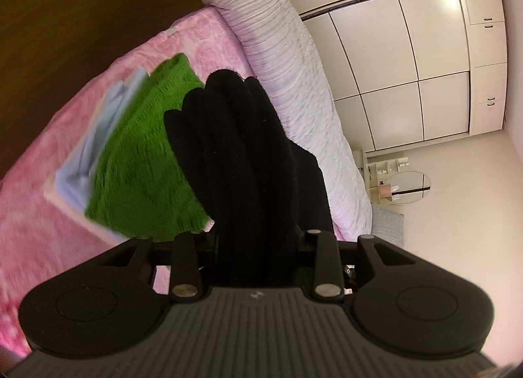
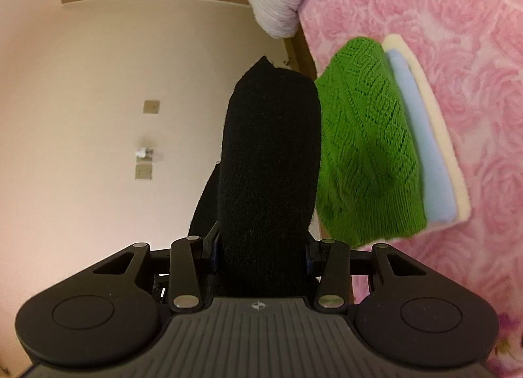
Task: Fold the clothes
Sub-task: 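Carry the black bundle with both grippers over the green and blue stack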
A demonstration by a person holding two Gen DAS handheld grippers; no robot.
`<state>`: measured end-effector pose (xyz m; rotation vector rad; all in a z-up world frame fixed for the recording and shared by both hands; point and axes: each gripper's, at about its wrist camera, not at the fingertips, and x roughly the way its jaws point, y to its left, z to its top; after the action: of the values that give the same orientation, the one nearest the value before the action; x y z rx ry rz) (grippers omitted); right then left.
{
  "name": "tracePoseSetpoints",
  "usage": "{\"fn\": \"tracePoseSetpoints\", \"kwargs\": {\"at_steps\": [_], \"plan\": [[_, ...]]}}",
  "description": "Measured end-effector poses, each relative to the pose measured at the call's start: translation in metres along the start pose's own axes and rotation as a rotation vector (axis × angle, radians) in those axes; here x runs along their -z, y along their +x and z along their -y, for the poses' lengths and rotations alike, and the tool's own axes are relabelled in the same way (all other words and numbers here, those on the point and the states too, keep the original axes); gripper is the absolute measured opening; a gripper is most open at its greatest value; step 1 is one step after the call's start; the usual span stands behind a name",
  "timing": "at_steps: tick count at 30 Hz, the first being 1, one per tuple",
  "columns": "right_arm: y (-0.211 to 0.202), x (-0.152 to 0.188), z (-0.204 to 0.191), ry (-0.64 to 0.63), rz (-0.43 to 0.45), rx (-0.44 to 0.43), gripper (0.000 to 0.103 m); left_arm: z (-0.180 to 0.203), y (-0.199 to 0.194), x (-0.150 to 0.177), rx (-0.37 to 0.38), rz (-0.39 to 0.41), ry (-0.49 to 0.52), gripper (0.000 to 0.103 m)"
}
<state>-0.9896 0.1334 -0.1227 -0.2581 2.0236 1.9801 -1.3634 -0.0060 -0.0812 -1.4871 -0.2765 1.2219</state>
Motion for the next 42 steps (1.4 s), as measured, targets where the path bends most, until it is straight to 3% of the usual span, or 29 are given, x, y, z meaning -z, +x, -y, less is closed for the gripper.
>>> {"fn": "tracePoseSetpoints", "kwargs": {"at_steps": [9,16,22,26,33,36,38,40,42], "plan": [[0.050,-0.037,0.034,0.042,0.111,0.013,0.044,-0.033,0.058,-0.066,0.027,-0.057,0.073,0.030],[0.069,-0.053,0.052,0.024,0.147,0.045,0.045,-0.056,0.085,-0.082,0.046,-0.065,0.090,0.030],[0.077,-0.052,0.065,-0.030,0.121,0.172,0.049,-0.087,0.093,-0.072,0.028,-0.061,0.041,0.033],[0.077,-0.051,0.047,-0.117,0.091,0.271,0.062,-0.093,0.090,-0.071,-0.014,-0.056,0.048,0.035],[0.056,-0.036,-0.024,-0.530,0.117,0.559,0.068,-0.044,0.044,-0.056,-0.214,0.072,0.215,0.034],[0.046,-0.019,-0.041,-0.694,0.054,0.580,0.054,-0.016,0.018,-0.035,-0.233,0.131,0.303,0.031],[0.048,-0.003,-0.045,-0.809,-0.035,0.575,0.026,-0.001,0.012,-0.019,-0.230,0.125,0.376,0.030],[0.053,0.014,-0.046,-0.919,-0.104,0.582,0.020,0.008,0.014,-0.003,-0.238,0.102,0.464,0.029],[0.062,0.028,-0.043,-0.980,-0.134,0.601,0.018,0.003,0.024,0.004,-0.268,0.076,0.477,0.029]]}}
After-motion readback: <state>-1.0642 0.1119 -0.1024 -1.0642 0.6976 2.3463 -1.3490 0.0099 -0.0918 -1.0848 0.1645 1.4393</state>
